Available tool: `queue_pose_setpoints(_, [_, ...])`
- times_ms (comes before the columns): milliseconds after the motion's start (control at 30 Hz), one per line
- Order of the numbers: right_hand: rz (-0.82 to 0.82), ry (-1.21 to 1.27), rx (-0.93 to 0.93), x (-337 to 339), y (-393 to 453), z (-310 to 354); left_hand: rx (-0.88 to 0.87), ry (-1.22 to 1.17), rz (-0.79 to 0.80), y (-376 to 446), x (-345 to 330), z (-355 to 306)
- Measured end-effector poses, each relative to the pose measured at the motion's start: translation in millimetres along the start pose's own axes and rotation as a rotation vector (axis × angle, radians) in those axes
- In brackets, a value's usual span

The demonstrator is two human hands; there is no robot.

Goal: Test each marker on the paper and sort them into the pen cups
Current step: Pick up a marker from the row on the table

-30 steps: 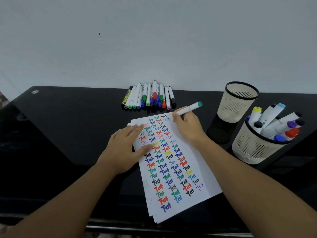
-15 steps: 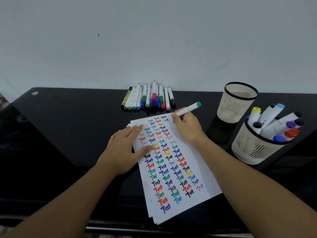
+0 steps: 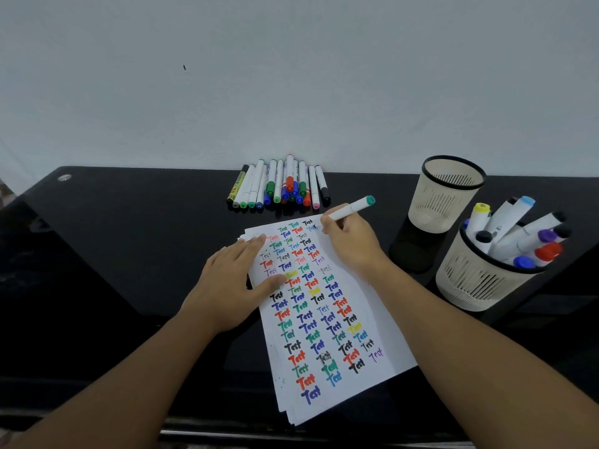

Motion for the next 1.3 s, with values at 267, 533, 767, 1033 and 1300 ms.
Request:
queue_pose_setpoints(267, [-0.162, 0.307, 0.125, 16.7, -8.1, -0.2, 0.094, -0.212, -0.137, 0.2, 6.6, 17.2])
queue_pose_setpoints(533, [-0.057, 0.201, 0.06, 8.0, -6.4, -1.0, 0.068, -0.157, -0.183, 3.9, 8.5, 21.0])
queue_pose_setpoints(767, [0.109, 0.289, 0.01, 13.0, -2.5, 9.0, 0.048, -0.121, -0.214, 3.1, 9.5, 18.9])
queue_pose_setpoints(1033, [-0.03, 0.39, 0.034, 31.1, -8.6, 21.8, 0.03, -0.079, -0.286, -5.8, 13.5, 13.6])
queue_pose_setpoints(1300, [0.233, -0.642, 0.212, -3.2, -24.8, 38.1, 0.059, -0.103, -0.308, -8.6, 12.8, 16.6])
Point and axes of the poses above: each hand's wrist, its own y-axis towards the middle knuckle, its own x-axis out of the back of the hand, z = x × y, the point moved 7 cm from there along y, towards the middle knuckle, and after that the axes turned 12 degrees about z, right-handed, at the moved point
